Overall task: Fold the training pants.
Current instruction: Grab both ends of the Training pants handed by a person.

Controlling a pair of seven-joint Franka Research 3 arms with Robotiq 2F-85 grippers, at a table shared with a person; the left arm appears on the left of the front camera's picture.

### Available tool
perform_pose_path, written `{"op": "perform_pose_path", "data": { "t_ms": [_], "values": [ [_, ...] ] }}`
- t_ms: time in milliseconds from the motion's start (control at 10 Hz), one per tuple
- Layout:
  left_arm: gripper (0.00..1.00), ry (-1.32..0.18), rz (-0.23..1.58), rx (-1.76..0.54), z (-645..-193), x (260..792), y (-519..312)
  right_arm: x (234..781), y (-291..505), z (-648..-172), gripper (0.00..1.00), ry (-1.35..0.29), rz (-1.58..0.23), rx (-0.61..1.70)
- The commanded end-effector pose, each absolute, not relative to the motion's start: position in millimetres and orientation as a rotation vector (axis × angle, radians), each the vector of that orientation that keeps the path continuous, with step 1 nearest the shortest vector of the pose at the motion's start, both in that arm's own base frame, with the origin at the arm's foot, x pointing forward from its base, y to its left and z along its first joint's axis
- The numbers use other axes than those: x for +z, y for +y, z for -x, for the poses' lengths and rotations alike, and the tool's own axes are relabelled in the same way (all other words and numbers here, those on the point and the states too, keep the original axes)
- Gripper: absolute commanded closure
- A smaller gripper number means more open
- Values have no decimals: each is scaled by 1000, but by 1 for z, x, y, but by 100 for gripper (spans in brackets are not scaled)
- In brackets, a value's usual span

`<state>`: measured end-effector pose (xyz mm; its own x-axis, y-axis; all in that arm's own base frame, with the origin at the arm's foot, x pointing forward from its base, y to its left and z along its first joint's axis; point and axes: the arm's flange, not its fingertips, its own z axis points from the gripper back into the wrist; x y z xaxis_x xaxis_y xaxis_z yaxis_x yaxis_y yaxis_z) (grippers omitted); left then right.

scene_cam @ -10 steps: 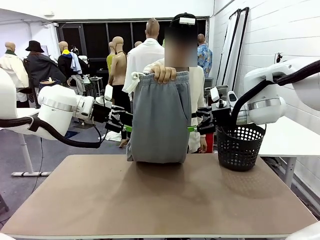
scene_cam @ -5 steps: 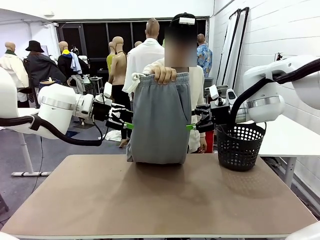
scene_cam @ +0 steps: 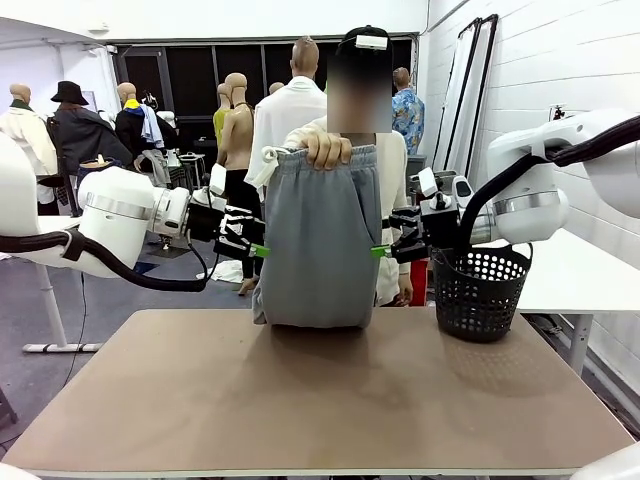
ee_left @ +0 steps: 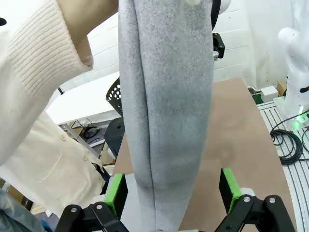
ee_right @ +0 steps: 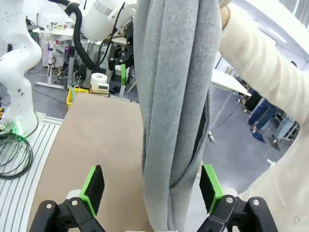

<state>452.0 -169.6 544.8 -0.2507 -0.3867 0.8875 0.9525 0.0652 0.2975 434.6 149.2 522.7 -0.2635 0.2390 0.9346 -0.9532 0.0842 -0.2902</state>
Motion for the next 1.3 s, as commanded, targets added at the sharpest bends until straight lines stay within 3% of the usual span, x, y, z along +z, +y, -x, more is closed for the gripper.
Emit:
{"op": "perform_pose_path", "data": {
  "t_ms": [0, 700, 1200],
  "values": [
    [0, -1228, 685, -1458, -455, 557, -181, 534, 164, -443, 0, -1367, -848, 1385],
    [0, -1258, 777, -1350, -454, 581, -199, 556, 176, -446, 0, -1323, -1044, 1394],
    [0, -1260, 851, -1357, -450, 590, -209, 569, 183, -446, 0, -1323, -1070, 1406]
  ]
}}
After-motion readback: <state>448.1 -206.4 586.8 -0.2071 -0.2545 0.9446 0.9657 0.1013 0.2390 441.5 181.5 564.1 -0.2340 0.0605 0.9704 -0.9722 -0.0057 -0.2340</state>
